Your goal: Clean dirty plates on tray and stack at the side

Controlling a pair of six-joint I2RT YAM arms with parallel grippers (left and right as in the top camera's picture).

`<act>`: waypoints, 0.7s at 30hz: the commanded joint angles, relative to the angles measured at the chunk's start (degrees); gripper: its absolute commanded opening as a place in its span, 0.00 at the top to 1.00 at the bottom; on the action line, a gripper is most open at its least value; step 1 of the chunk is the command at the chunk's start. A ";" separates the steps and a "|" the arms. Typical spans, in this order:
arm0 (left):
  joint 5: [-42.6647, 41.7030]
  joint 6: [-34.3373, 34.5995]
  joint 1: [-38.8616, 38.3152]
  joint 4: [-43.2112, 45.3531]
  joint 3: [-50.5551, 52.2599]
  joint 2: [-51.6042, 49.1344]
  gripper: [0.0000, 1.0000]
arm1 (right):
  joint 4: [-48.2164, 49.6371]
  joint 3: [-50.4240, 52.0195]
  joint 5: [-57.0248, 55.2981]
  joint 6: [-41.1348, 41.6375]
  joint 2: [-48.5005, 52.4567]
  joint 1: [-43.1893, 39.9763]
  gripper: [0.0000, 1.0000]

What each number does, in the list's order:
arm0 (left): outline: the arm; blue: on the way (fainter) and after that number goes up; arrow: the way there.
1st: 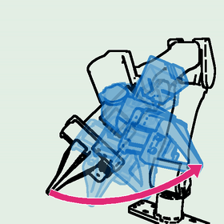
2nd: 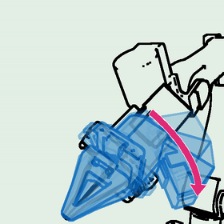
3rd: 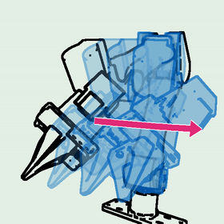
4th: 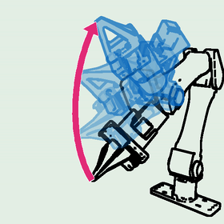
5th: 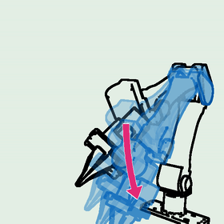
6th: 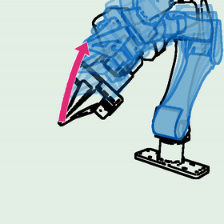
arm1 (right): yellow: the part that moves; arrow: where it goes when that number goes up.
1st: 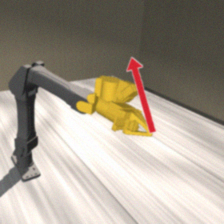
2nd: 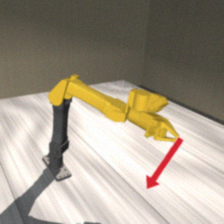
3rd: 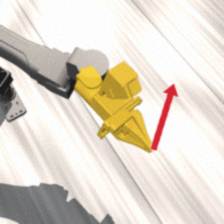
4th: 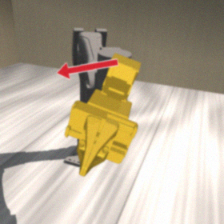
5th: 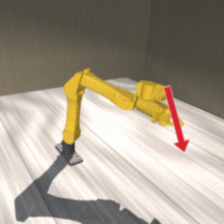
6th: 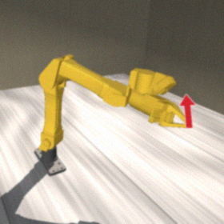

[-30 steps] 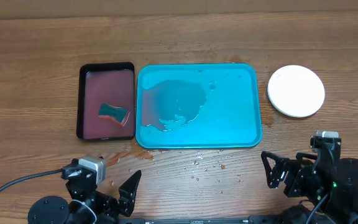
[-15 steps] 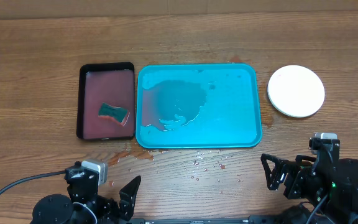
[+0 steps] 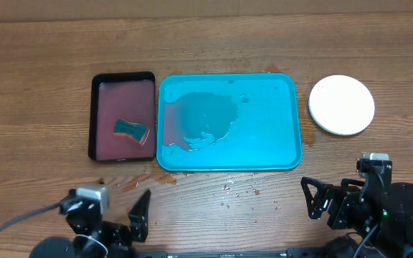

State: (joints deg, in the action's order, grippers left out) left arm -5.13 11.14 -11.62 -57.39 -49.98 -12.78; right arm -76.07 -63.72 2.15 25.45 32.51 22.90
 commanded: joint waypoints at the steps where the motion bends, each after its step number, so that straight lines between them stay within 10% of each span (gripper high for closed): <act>1: -0.02 -8.20 4.37 6.16 6.91 5.25 0.00 | 0.26 -0.02 0.11 0.09 -0.52 0.24 0.00; 21: -5.92 -12.87 12.76 41.00 40.09 10.73 0.00 | 0.26 -0.02 0.11 0.09 -0.52 0.24 0.00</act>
State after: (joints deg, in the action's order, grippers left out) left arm -9.74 -0.49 0.80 -18.20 -12.01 -2.87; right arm -76.07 -63.72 2.15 25.50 32.51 22.92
